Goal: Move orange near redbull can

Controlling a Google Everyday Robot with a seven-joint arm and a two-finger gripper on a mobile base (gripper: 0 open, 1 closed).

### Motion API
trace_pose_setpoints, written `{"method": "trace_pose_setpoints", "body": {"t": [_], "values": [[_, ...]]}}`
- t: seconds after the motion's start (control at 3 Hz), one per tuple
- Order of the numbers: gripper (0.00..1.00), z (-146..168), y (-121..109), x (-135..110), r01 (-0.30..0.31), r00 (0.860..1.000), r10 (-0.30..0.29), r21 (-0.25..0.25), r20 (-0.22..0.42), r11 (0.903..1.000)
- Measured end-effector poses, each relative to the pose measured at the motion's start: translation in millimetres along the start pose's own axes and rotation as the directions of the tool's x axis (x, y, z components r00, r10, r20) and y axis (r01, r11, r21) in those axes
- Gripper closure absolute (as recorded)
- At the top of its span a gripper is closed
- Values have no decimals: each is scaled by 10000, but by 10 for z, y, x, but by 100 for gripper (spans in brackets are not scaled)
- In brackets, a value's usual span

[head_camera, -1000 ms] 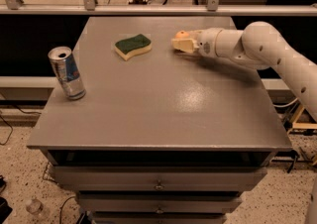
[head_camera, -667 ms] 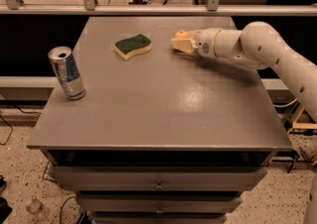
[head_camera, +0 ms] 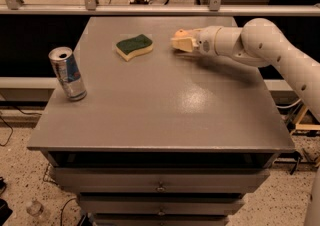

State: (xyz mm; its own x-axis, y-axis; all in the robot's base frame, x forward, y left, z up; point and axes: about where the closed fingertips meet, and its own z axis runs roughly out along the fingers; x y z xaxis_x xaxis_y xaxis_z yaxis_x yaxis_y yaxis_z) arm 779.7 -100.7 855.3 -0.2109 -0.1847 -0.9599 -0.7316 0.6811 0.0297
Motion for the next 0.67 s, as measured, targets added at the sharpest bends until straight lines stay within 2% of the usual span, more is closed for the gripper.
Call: {"method": "trace_pose_setpoints", "body": {"t": [0.33, 0.67], "values": [[100, -113, 115, -196, 175, 9998, -174, 56, -113, 9998], [100, -301, 379, -424, 273, 9996, -273, -53, -59, 9996]]}}
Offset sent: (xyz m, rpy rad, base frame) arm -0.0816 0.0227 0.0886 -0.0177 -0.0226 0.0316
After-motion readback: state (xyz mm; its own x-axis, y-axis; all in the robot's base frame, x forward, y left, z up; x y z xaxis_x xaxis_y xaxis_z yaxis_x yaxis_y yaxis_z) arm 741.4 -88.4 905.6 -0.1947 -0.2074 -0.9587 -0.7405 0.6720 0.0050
